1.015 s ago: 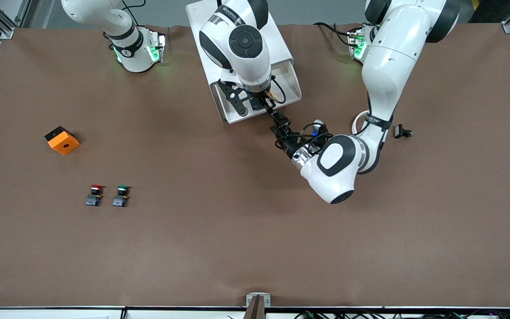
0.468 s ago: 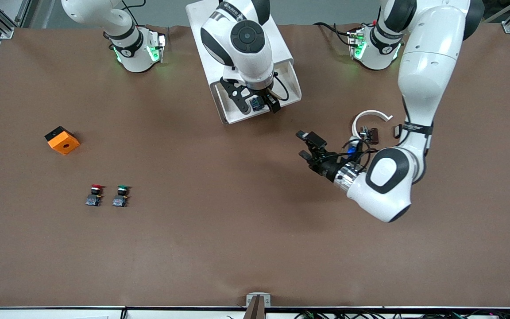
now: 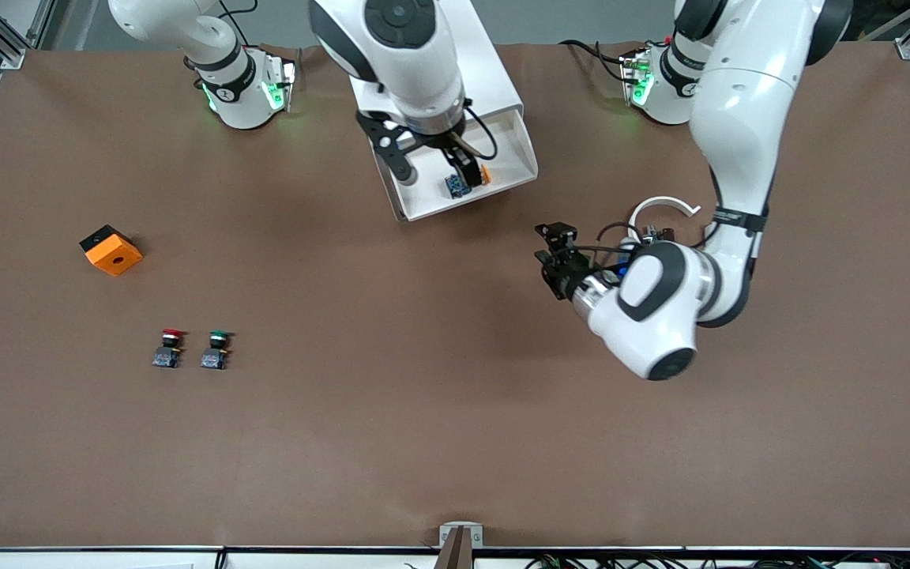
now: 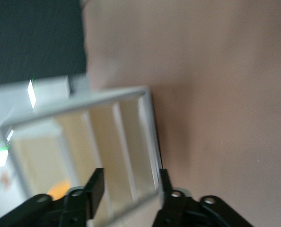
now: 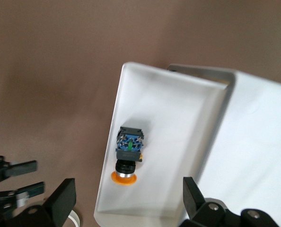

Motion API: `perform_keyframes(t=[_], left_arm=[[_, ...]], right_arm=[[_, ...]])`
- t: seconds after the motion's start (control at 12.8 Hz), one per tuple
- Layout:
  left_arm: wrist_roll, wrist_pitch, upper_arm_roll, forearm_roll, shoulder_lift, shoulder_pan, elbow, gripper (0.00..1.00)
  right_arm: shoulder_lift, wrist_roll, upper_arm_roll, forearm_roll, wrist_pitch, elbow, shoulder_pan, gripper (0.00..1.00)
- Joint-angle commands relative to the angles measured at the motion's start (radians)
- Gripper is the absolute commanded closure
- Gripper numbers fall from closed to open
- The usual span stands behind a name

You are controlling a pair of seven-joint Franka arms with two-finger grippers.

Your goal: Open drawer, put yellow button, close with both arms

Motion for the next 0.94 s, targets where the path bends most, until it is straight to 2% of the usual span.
perform_keyframes(t=[0.0, 0.16, 0.39, 0.62, 0.86], left_arm=[[0.136, 0.058, 0.005, 0.138, -0.048, -0.057, -0.014, 0.83], [0.164, 0.191, 0.005, 0.23, -0.071, -0.109, -0.019, 1.0], [0.229, 0.299, -0.007, 0.345, -0.086, -0.161, -0.026, 1.0], [0.332, 0.371, -0.041, 0.431, -0.135, -0.188, -0.048, 1.0], [0.409, 0.434, -0.126, 0.522, -0.2, -0.191, -0.113, 1.0]], right_arm=[[-0.071, -0.156, 0.006, 0.021, -0.118, 0.035, -0.079, 0.0], [-0.12, -0.34, 0.004, 0.008, -0.221, 0.031, -0.145, 0.0], [-0.203, -0.636, 0.004, -0.001, -0.283, -0.004, -0.278, 0.0], [-0.296, -0.94, 0.004, -0.102, -0.283, -0.093, -0.385, 0.0], [-0.341, -1.216, 0.004, -0.13, -0.281, -0.144, -0.52, 0.0]])
